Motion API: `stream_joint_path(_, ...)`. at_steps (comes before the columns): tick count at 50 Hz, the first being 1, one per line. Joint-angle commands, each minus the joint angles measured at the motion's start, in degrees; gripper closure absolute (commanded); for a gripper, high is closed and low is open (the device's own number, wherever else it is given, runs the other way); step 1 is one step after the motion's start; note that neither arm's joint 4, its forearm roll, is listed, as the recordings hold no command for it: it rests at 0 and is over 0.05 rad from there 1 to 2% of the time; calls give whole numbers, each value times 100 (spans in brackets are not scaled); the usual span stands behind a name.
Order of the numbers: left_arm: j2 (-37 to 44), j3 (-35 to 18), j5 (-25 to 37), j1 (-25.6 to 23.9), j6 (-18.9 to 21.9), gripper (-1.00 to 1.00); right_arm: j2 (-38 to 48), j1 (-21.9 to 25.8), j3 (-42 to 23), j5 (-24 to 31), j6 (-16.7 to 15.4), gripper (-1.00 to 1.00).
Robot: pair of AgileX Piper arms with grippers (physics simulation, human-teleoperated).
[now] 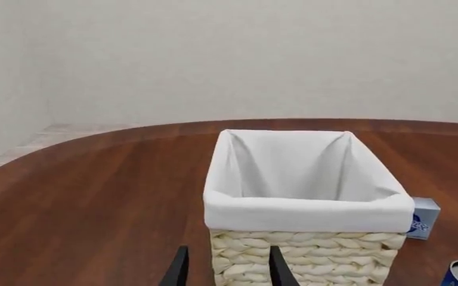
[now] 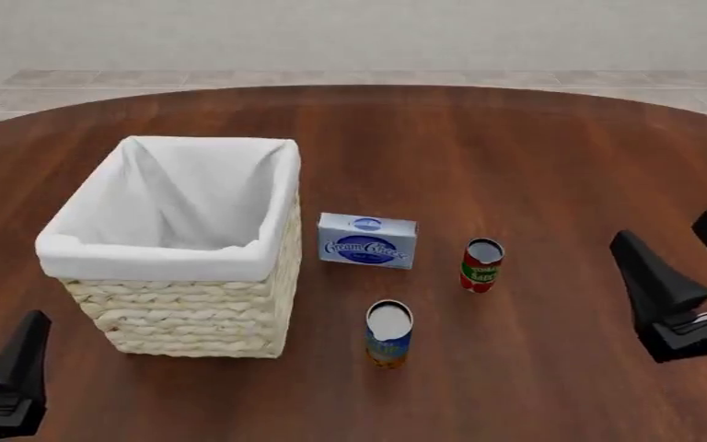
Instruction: Pick up the cream cheese box, and put it in the basket.
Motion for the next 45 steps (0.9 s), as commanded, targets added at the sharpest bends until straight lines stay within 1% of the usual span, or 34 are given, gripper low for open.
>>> stream_joint_path(1, -3, -5, -15, 22, -2, -100, 671, 528, -499, -90, -146, -100)
stream_joint_path(4, -2, -5, -15, 25, -3, -100, 827, 620, -625, -63, -231, -100)
stream_joint_path(5, -1, -4, -17, 30, 3, -100, 890, 680, -703, -32, -313, -100)
stream_joint_path(7, -3, -6, -19, 33, 0, -100, 1003, 779, -814, 25, -330, -100)
stream_joint_path(11, -7, -13, -26, 41, -2, -100, 1310, 903, -1038, 72, -565, -100)
stream_joint_path(13, -6, -12, -25, 36, 2, -100, 1460, 938, -1143, 73, -572, -100)
stream_joint_path(15, -5, -10, -25, 44, 10, -100, 1607, 997, -1235, 85, -647, -100)
stream_joint_path(16, -5, -13, -24, 51, 8, -100, 1732, 1089, -1323, 126, -623, -100)
stream_joint_path(17, -5, -16, -23, 59, 3, -100, 1821, 1087, -1377, 122, -720, -100)
stream_joint_path(18, -6, -21, -26, 74, 6, -100, 1911, 1144, -1447, 163, -728, -100)
stream_joint_path(19, -7, -25, -26, 77, -1, -100, 2011, 1252, -1509, 213, -827, -100)
stream_joint_path(20, -6, -25, -27, 76, 1, -100, 2071, 1264, -1580, 244, -845, -100)
stream_joint_path(21, -6, -22, -27, 75, 3, -100, 2129, 1300, -1645, 283, -772, -100)
stream_joint_path(24, -4, -24, -23, 80, 6, -100, 2325, 1331, -1835, 315, -866, -100)
stream_joint_path(29, -6, -36, -22, 99, 0, -100, 2601, 1401, -2123, 368, -846, -100)
stream_joint_path(30, -7, -41, -22, 99, 3, -100, 2868, 1486, -2338, 386, -860, -100)
stream_joint_path(31, -7, -41, -22, 99, 3, -100, 2871, 1486, -2341, 386, -860, -100)
stream_joint_path(32, -6, -39, -15, 90, 0, -100, 3112, 1536, -2486, 388, -969, -100)
stream_joint_path(33, -6, -39, -15, 90, 0, -100, 3224, 1623, -2549, 458, -1000, -100)
stream_joint_path(34, -5, -37, -10, 65, 6, -100, 3225, 1623, -2550, 459, -1000, -100)
stream_joint_path(35, -4, -36, -5, 49, 15, -100, 3335, 1688, -2674, 529, -932, -100)
stream_joint_path(37, -6, -37, -3, 50, 11, -100, 3456, 1754, -2788, 578, -985, -100)
stream_joint_path(39, -6, -39, -5, 57, -4, -100, 3612, 1851, -2915, 664, -945, -100)
stream_joint_path(41, -6, -36, -5, 53, 5, -100, 3656, 1825, -2956, 707, -968, -100)
stream_joint_path(45, -10, -32, -12, 35, 12, -100, 3902, 1962, -3292, 930, -862, -100)
